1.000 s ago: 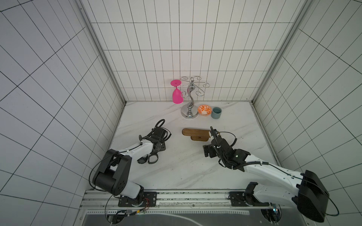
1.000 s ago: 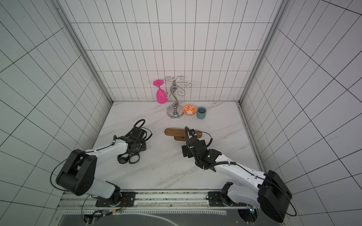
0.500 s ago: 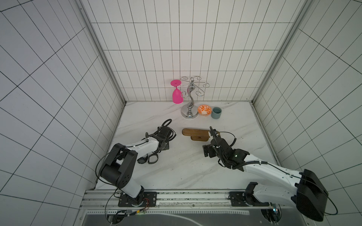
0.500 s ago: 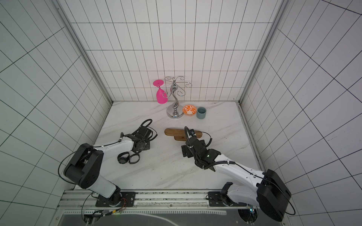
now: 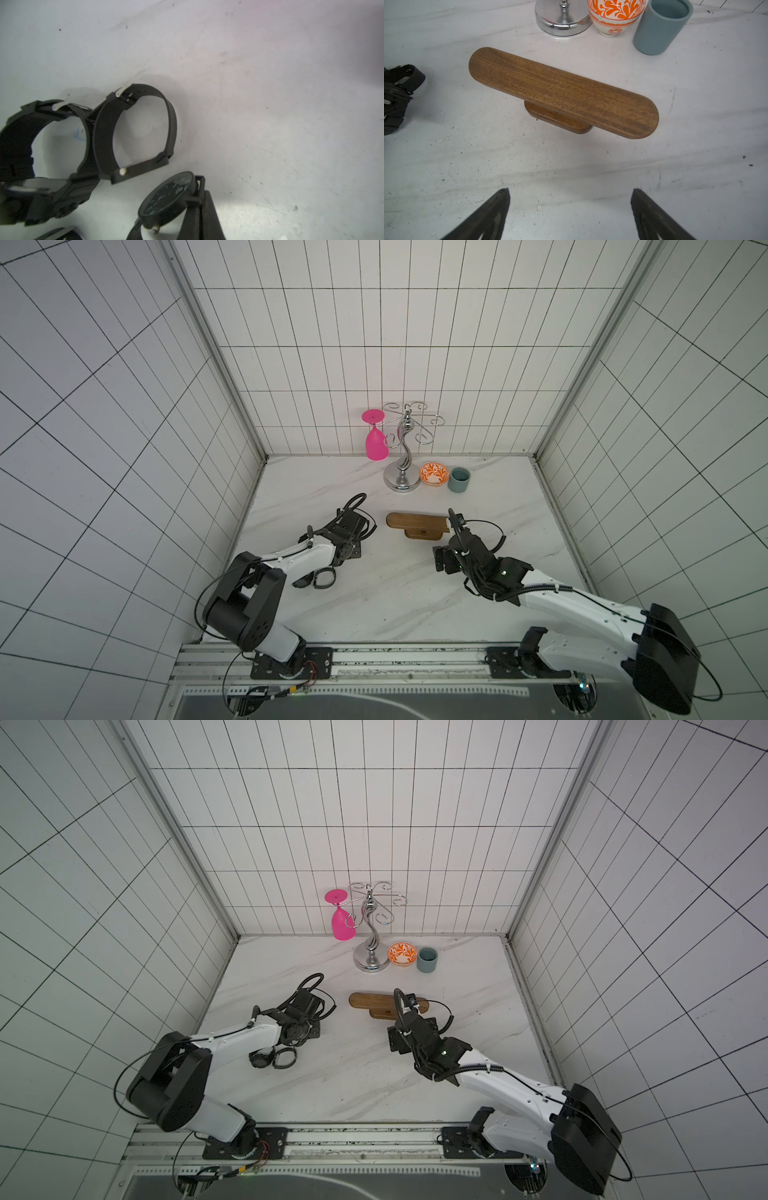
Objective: Place watch on stand
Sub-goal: Pick up the watch at the center of the board.
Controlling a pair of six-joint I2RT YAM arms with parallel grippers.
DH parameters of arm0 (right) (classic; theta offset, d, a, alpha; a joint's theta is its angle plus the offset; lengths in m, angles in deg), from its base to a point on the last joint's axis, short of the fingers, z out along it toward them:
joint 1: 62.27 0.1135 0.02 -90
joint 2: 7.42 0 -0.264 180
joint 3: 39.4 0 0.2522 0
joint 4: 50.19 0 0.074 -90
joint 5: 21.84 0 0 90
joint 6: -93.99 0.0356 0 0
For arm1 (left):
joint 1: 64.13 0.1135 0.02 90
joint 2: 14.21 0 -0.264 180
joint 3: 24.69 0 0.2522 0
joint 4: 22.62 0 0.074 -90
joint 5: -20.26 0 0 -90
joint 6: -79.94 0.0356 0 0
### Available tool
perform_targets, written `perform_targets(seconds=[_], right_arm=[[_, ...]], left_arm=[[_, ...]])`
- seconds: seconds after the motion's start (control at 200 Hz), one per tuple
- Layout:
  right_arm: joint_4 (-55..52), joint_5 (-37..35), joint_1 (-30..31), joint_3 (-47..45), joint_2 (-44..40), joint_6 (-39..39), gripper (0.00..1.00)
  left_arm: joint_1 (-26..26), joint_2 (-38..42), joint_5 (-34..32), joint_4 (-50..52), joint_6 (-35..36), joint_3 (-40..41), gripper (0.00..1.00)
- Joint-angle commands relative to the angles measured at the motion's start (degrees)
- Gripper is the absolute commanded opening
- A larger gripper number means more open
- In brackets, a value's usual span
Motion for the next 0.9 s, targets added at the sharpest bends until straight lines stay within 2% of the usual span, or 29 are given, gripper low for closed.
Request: perform_targets(seconds=[0.0,0.155,0.24,0.395,0.48,0.6,0.725,0.894], right_arm=[[-2.2,-5.0,0.5,-1.3,-3.9,3.7,0.92],[-0.4,-4.8,0.5,-3.3,-9.2,4.1,0.92],[-1.0,-4.4,-0.2,-3.2,-10.1,4.9,0.93],[1.1,3.7,-3.9,-4.0,-11.7,3.1,0.93],[1.4,7.1,-7.4,-4.5,-13.0,2.0,0.93],[2.9,15.2,-12.4,-4.3,-14.7,-0.9,0.92],[7.2,22.5,-13.0,-5.4,-16.4,-3.6,0.91],[14.5,34.2,-12.9,-8.7,-19.0,-5.3,0.9]], left_arm=[[-2.4,6.2,2.0,-6.1,2.1,1.0,0.0],[-7.7,13.9,6.5,-13.5,5.3,3.3,0.0],[-10.4,17.9,11.8,-21.1,8.8,6.1,0.0],[-16.6,24.1,18.6,-36.5,15.7,11.4,0.0],[-20.0,24.1,20.5,-41.1,17.9,11.2,0.0],[-22.0,22.1,25.8,-48.3,19.7,11.7,0.0],[-22.5,20.2,32.0,-59.5,20.5,14.1,0.0],[-22.7,19.2,38.4,-69.3,21.1,16.4,0.0]])
